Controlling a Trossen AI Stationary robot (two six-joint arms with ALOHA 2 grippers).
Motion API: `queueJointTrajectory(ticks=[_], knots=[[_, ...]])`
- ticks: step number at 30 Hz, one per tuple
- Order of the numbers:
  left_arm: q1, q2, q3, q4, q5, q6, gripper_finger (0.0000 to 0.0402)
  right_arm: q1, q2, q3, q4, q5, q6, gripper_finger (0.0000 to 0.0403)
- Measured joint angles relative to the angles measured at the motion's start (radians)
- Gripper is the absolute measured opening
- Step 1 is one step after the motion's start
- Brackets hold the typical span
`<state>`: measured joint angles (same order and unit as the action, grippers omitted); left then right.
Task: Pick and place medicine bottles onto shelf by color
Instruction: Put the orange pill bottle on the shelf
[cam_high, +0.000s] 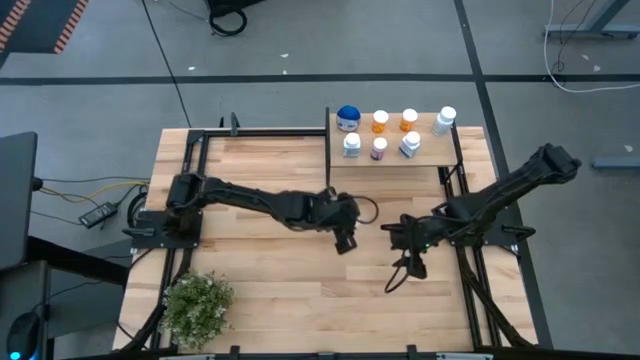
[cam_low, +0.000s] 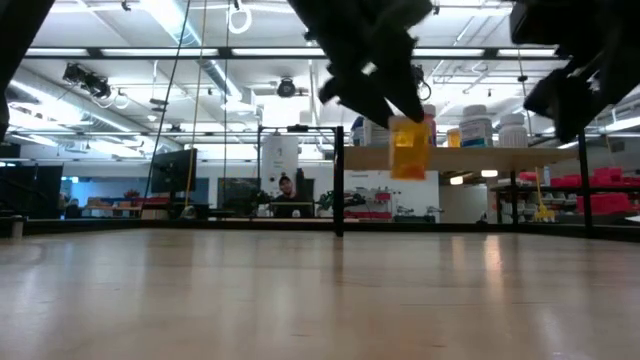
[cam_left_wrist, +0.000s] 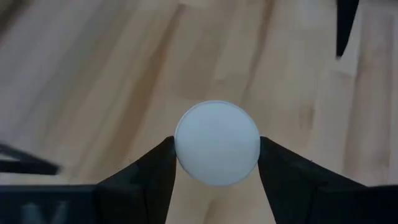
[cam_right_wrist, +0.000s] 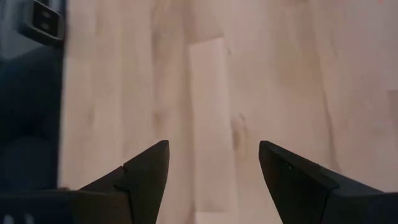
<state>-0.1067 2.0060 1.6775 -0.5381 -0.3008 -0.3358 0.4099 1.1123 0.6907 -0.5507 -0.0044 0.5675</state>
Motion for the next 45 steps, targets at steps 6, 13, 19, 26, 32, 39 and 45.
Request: queueJointTrajectory(ticks=[6,13,19,26,32,39,45], knots=[[-0.016,0.094,-0.001,0.13,0.002,0.006,0.0221,0.074,-0.045,0.0,-0.004,0.034,0.075,0.0257],[-0.015,0.13,0.0,0.275,-0.001,0.007,0.0211,0.126,-0.045,0.0,-0.012,0.057,0.122,0.0257],[-0.016,0.176,0.001,0.302,0.006,-0.002,0.0223,0.134,-0.045,0.0,-0.019,0.06,0.125,0.0257],[-0.015,0.22,0.001,0.323,0.036,-0.02,0.0217,0.134,-0.044,0.0,-0.029,0.074,0.122,0.0257],[-0.015,0.224,0.0,0.321,0.036,-0.02,0.0223,0.134,-0.044,0.0,-0.033,0.087,0.111,0.0257],[-0.014,0.224,0.0,0.302,0.032,-0.076,0.0251,0.134,-0.044,0.0,-0.034,0.123,0.087,0.0257],[-0.013,0.224,0.0,0.301,0.031,-0.073,0.0294,0.134,-0.044,0.0,-0.034,0.139,0.087,0.0257]])
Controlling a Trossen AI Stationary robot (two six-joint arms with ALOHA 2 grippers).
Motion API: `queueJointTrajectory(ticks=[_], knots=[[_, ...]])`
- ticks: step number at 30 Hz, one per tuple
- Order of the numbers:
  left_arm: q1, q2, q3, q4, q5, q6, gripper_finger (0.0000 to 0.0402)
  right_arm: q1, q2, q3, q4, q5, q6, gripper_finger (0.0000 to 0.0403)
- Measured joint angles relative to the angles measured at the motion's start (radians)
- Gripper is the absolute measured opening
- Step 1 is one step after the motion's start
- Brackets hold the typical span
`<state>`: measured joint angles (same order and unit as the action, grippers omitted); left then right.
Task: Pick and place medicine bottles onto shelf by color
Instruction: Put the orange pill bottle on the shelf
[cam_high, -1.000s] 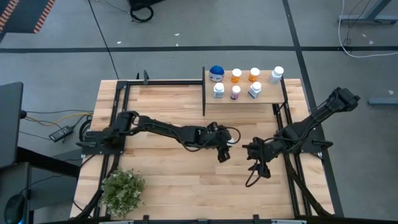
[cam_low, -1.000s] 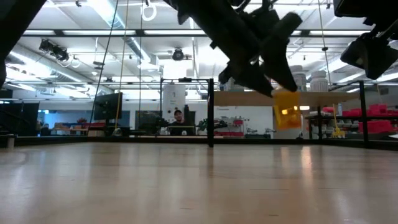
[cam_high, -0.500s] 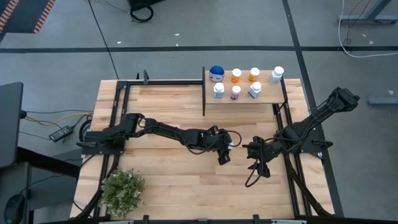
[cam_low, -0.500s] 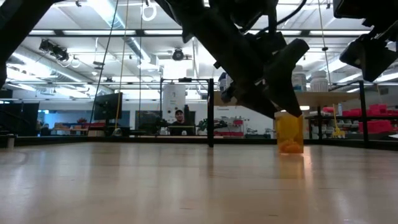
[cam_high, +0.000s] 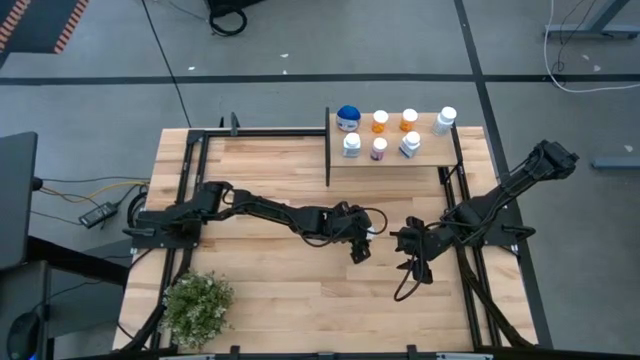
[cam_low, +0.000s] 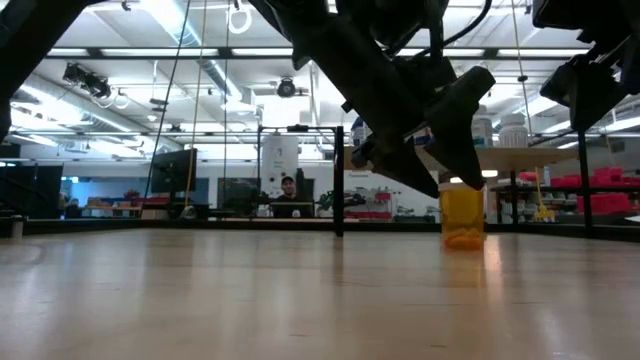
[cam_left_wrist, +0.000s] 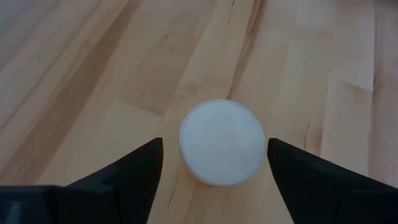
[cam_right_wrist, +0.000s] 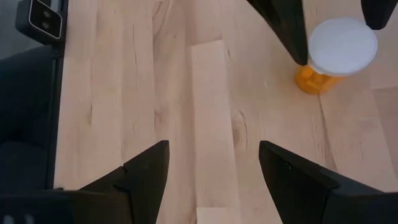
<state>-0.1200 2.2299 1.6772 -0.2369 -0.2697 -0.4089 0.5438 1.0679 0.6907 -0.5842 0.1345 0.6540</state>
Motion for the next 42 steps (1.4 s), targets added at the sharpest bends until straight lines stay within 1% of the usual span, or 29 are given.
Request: queueJointTrajectory(ticks=[6,11,18,23,26,29,35,39,42], knots=[[-0.001,-0.001,0.004,0.001,0.009,-0.005,0.0338,0.0,0.0,0.0,0.0,0.0,0.0,0.0257],[0.0,-0.035,0.004,-0.002,0.009,0.001,0.0361,0.0,0.0,0.0,0.0,0.0,-0.007,0.0257],[-0.016,-0.102,0.006,-0.001,0.01,0.082,0.0369,0.0,0.0,0.0,-0.001,0.0,-0.02,0.0257],[-0.034,-0.104,-0.006,0.007,-0.002,0.125,0.0367,0.0,0.0,0.0,-0.001,0.032,-0.021,0.0257],[-0.042,-0.104,-0.061,0.045,-0.027,0.133,0.0361,0.0,0.0,0.0,-0.002,0.033,-0.017,0.0257],[-0.047,-0.125,-0.131,0.091,-0.029,0.141,0.0354,0.0,0.0,0.0,-0.007,0.034,-0.008,0.0257],[-0.044,-0.254,-0.295,0.232,-0.021,0.182,0.0351,0.0,0.0,0.0,-0.015,0.098,-0.005,0.0257],[-0.025,-0.356,-0.453,0.409,0.024,0.208,0.035,-0.004,0.0,0.0,-0.015,0.145,0.0,0.0257],[-0.006,-0.399,-0.59,0.61,0.064,0.199,0.035,-0.025,0.001,0.0,-0.014,0.187,0.0,0.0257]])
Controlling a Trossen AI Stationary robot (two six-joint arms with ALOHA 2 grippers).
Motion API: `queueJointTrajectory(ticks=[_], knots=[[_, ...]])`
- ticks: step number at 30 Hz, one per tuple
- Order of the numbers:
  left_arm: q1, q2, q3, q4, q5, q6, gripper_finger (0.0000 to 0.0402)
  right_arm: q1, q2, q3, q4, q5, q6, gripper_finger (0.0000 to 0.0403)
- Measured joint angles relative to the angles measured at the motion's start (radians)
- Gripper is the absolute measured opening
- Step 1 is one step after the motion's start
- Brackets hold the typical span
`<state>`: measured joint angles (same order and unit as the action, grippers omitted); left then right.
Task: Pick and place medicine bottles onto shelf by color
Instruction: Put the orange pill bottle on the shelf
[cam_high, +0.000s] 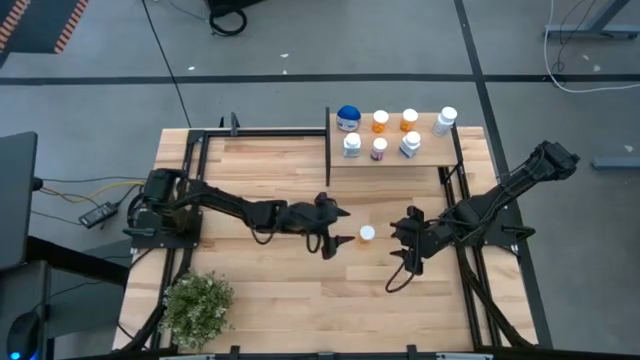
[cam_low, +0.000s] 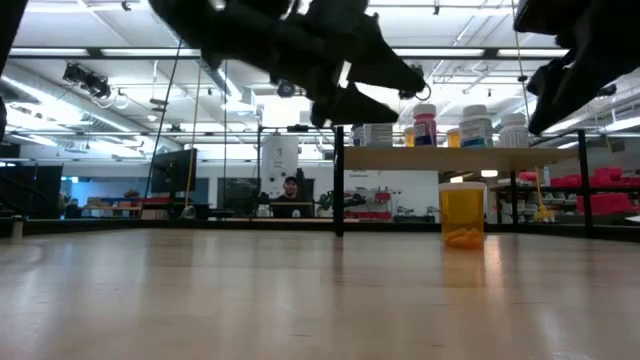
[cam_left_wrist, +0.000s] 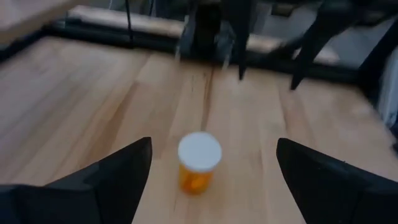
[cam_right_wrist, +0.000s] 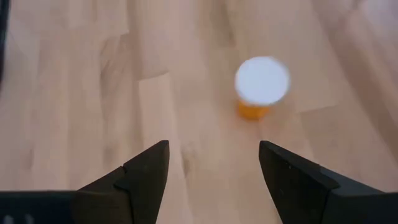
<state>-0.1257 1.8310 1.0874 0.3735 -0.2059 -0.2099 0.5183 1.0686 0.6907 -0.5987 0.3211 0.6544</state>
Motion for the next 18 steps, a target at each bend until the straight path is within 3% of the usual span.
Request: queueJointTrajectory(ticks=[4,7,12,18], knots=[[0.018,-0.015,-0.162,0.349,0.062,-0.016,0.035,-0.05,0.0,0.0,0.01,0.002,-0.01,0.0257],[0.022,-0.016,-0.248,0.505,0.069,-0.035,0.035,-0.09,0.007,0.014,0.011,-0.048,-0.049,0.0257],[0.021,-0.015,-0.289,0.554,0.069,-0.036,0.035,-0.142,0.074,0.115,-0.01,-0.084,-0.147,0.0257],[0.01,-0.015,-0.29,0.534,0.088,-0.032,0.035,-0.211,0.237,0.307,-0.191,-0.088,-0.262,0.0257]])
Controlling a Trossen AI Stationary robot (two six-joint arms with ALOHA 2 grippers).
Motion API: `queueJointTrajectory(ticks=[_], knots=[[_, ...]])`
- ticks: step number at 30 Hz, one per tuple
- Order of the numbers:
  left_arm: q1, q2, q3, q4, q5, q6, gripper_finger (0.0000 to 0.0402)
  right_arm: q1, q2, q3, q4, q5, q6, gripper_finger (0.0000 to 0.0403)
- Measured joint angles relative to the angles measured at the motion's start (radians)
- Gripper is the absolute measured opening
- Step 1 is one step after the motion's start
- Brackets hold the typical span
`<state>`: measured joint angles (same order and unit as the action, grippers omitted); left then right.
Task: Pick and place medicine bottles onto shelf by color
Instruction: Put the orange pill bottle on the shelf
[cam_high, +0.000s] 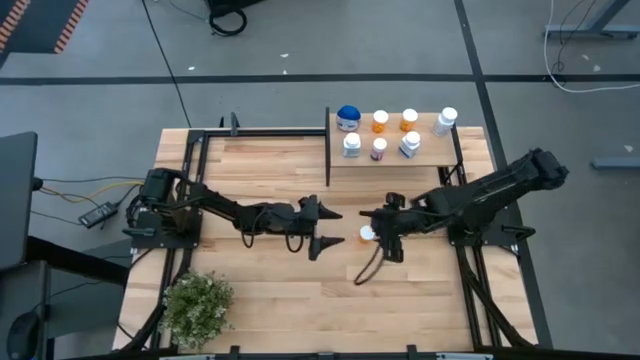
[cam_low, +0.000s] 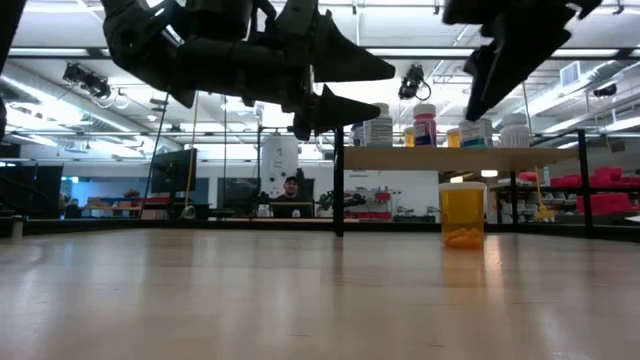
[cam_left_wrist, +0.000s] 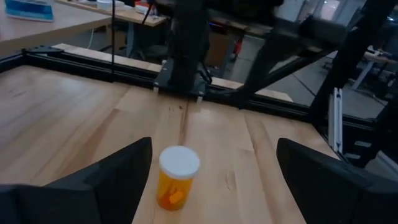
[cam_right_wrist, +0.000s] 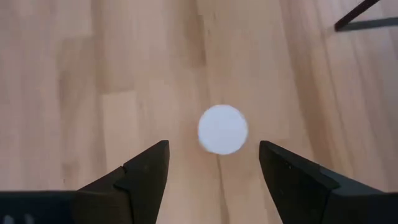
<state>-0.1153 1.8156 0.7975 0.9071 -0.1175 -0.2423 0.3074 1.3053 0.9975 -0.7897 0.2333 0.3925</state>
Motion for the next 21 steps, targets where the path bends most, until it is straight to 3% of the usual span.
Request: queueJointTrajectory(ticks=[8,21], knots=[[-0.029,0.001,0.0,-0.007,0.003,0.023,0.035,-0.034,0.143,0.082,-0.087,-0.102,-0.053,0.0269],[-0.042,0.002,0.0,-0.009,0.0,0.018,0.035,-0.059,0.155,0.083,-0.109,-0.114,-0.003,0.0339]])
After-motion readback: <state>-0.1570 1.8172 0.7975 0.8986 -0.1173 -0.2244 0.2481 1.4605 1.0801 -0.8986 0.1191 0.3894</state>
